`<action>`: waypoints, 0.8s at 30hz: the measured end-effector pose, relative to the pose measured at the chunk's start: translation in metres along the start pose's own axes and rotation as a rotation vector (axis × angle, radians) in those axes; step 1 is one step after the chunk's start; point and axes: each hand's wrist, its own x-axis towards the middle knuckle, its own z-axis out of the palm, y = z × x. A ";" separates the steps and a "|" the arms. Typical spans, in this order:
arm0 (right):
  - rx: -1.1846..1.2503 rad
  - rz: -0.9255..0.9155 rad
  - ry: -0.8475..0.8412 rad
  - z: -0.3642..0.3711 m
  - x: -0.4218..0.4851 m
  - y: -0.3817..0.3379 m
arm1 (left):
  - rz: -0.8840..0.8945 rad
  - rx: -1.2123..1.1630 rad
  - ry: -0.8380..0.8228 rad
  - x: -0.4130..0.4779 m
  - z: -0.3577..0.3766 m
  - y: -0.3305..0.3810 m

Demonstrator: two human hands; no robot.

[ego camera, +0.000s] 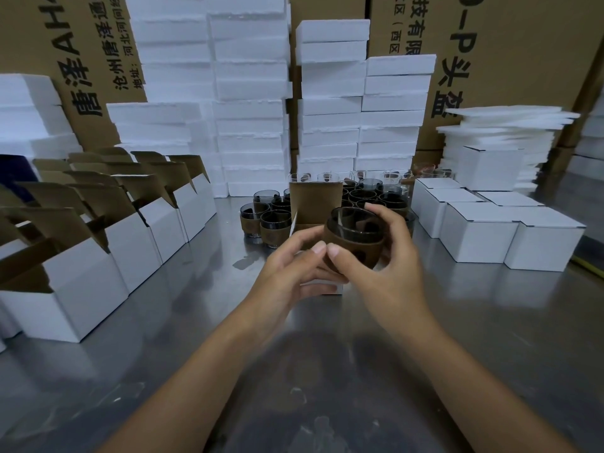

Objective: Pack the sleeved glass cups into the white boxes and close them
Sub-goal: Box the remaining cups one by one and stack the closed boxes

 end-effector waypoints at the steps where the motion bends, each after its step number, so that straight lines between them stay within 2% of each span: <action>1: 0.018 0.028 -0.007 -0.001 0.001 0.000 | 0.001 -0.004 0.002 0.000 0.000 0.000; 8: 0.177 0.189 -0.004 -0.003 0.006 -0.002 | 0.025 0.066 -0.018 -0.001 0.001 0.000; 16: 0.125 0.339 -0.167 -0.004 0.007 -0.008 | 0.045 0.142 -0.052 -0.005 0.003 0.002; 20: 0.158 0.412 -0.249 -0.004 0.009 -0.012 | 0.061 0.143 -0.001 -0.004 0.003 0.002; 24: 0.177 0.445 -0.247 -0.003 0.008 -0.012 | 0.060 0.140 0.036 -0.003 0.003 0.002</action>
